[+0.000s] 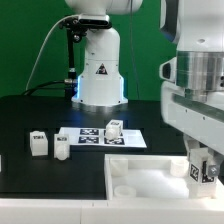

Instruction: Assemble one leg

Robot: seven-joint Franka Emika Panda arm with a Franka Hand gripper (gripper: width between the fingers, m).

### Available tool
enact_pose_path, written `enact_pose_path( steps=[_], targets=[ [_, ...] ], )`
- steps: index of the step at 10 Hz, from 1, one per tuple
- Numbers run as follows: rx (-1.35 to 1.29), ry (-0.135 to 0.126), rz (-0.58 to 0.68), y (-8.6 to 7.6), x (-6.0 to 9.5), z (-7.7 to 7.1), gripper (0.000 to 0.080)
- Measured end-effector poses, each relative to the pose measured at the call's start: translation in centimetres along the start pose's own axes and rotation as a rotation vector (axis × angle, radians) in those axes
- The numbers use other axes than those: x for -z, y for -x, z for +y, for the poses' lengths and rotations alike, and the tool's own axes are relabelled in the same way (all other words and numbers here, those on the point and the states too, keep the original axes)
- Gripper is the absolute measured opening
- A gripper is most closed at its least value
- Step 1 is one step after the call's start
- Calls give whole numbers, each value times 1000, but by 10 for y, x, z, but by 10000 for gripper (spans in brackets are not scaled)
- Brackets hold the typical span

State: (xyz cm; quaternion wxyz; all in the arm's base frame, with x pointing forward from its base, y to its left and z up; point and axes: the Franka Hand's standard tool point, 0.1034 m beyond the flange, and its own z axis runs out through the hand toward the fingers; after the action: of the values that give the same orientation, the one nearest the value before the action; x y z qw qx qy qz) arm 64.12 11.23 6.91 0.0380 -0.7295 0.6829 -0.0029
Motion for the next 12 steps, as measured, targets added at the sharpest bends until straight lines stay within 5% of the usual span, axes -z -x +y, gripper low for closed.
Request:
enact_pose_path(
  steps=[3,5,6,7,12],
  targets=[
    [-154,-11,-6,0,0,-1,285],
    [-120,-11,-6,0,-1,-1,504],
    [66,-11,5,0,0,-1,504],
    [245,-10,8,3,0,-1,621],
    [623,-5,11,5,-1,-1,649]
  ],
)
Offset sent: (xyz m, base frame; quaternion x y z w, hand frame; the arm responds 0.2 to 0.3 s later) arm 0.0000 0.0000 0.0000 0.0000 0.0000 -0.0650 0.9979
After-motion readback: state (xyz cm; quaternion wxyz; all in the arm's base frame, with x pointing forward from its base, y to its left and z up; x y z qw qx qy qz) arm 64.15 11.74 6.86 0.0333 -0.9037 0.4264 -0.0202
